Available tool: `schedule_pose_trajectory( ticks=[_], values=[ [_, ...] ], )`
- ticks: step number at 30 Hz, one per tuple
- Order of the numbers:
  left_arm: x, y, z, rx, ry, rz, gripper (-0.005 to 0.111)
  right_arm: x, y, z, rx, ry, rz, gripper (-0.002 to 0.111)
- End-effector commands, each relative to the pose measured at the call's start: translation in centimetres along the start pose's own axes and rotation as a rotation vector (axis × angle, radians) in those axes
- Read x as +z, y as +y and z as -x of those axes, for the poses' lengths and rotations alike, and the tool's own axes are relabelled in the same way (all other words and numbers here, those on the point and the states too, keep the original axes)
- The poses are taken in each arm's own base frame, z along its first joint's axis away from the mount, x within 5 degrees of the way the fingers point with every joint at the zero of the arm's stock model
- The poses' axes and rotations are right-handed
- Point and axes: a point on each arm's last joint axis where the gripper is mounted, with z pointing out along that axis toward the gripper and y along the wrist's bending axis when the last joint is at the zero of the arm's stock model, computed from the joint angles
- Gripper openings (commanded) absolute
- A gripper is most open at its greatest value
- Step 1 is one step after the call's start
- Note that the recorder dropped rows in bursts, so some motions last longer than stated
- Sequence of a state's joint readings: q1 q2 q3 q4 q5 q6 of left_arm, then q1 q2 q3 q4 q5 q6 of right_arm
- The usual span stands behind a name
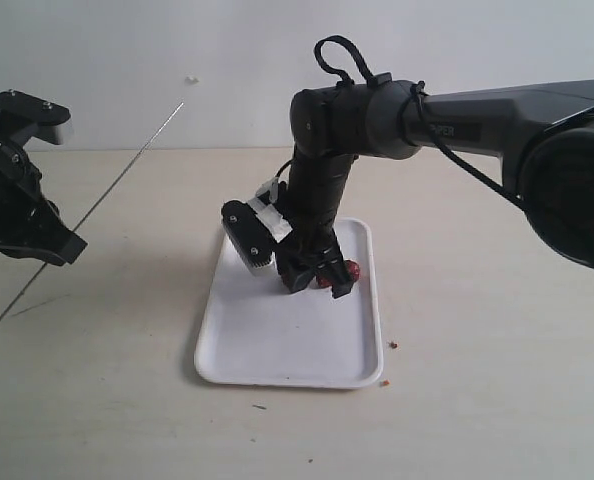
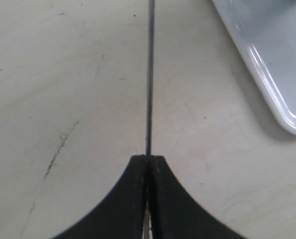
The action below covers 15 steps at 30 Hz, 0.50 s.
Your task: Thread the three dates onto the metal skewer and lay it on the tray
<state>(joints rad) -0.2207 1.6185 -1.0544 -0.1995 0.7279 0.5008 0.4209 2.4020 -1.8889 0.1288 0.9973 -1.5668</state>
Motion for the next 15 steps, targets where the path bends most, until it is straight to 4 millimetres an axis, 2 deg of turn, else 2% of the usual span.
schedule_pose_trajectory(
  ticks=[1, 6, 11, 15],
  values=[
    [-0.2, 0.0, 0.0, 0.038, -0.011, 0.003, 0.0, -0.1, 0.1, 0.0, 0.049, -0.003, 0.002, 0.029],
    [-0.1, -0.1, -0.3, 0.133, 0.021, -0.017, 0.0, -2.3, -0.2, 0.2, 0.117, -0.007, -0.039, 0.029],
    [0.8, -0.7, -2.2, 0.28, 0.099, -0.063, 0.0, -5.4, -0.2, 0.2, 0.17, 0.022, -0.083, 0.029],
    [1.2, -1.1, -3.4, 0.321, 0.17, -0.116, 0.0, -7.6, 0.2, 0.0, 0.222, 0.065, -0.078, 0.029]
  ],
)
